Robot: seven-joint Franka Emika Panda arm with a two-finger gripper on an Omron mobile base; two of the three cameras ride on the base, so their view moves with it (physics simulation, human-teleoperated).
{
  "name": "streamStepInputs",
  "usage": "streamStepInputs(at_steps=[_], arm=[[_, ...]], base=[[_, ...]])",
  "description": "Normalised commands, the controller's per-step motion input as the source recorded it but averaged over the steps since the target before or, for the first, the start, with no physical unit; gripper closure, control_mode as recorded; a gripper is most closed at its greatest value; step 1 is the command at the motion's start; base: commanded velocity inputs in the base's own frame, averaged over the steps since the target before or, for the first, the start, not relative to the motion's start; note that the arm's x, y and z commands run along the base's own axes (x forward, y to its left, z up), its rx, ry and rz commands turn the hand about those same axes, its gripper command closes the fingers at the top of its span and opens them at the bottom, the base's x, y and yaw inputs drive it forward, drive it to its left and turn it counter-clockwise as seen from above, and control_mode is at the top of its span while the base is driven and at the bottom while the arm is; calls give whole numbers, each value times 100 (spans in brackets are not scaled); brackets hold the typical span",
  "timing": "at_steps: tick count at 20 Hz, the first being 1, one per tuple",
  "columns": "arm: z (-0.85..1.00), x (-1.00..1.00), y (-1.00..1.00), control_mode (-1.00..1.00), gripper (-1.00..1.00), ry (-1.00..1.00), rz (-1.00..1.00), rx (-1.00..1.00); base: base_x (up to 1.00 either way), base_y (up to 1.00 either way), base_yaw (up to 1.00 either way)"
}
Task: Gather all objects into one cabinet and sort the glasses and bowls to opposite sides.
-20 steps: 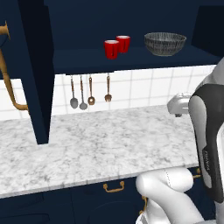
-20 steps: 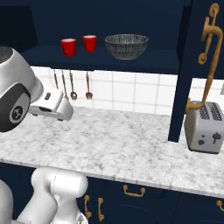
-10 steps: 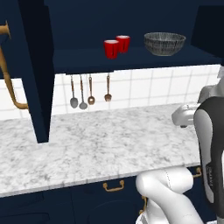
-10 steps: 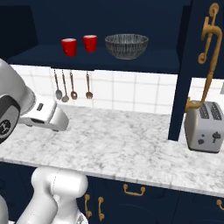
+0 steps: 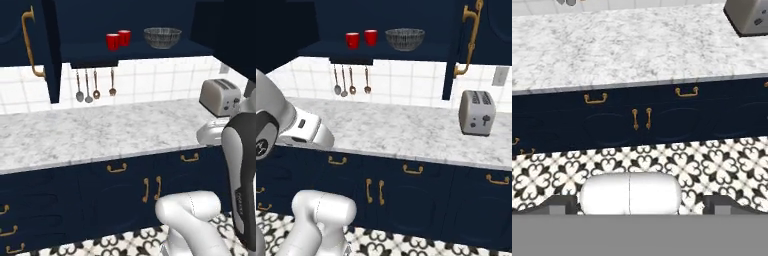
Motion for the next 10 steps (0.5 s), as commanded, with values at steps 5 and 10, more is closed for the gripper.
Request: streamStepInputs(at_steps=[5, 10], arm=[[0, 0, 0, 100, -100, 0, 0, 0], [0, 0, 0, 100, -100, 0, 0, 0]], base=[[-58, -9, -53], [-32, -20, -79]])
